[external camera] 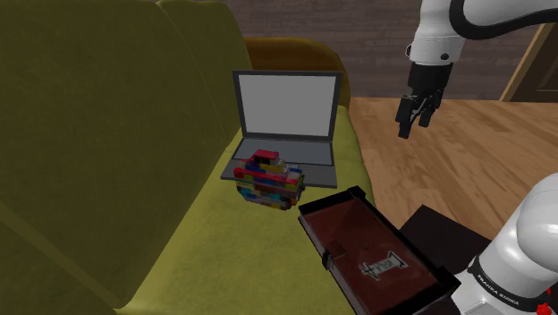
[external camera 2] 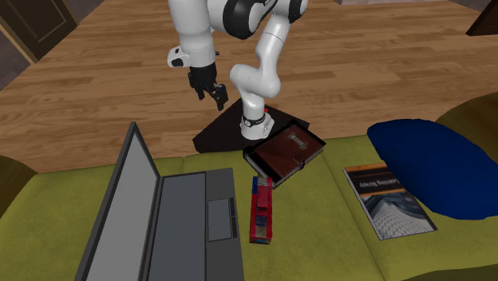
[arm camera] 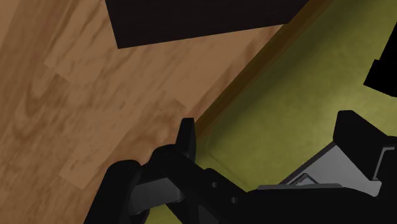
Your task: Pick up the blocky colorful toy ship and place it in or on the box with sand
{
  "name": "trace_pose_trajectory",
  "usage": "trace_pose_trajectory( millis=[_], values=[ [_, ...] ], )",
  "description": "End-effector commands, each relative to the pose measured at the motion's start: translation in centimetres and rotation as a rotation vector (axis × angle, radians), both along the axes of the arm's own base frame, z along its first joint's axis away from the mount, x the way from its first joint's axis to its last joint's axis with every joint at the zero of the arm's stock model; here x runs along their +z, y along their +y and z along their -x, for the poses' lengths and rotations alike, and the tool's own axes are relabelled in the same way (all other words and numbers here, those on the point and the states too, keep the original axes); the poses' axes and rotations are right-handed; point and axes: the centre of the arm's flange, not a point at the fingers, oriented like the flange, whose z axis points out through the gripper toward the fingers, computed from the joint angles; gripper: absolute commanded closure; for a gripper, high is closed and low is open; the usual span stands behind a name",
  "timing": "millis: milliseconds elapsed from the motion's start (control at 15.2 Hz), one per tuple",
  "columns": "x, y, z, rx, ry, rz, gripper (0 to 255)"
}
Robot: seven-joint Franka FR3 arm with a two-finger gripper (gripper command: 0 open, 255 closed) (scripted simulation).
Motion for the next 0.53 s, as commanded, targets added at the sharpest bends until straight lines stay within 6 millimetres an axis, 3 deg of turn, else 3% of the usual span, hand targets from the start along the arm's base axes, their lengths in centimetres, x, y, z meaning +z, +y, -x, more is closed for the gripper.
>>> trace_pose_trajectory(
  millis=[0, 462],
  values=[
    [0.0, 0.0, 0.0, 0.0, 0.0, 0.0, 0],
    [-1.5, 7.9, -4.0, 0.016, 0.014, -0.028, 0]
  ],
)
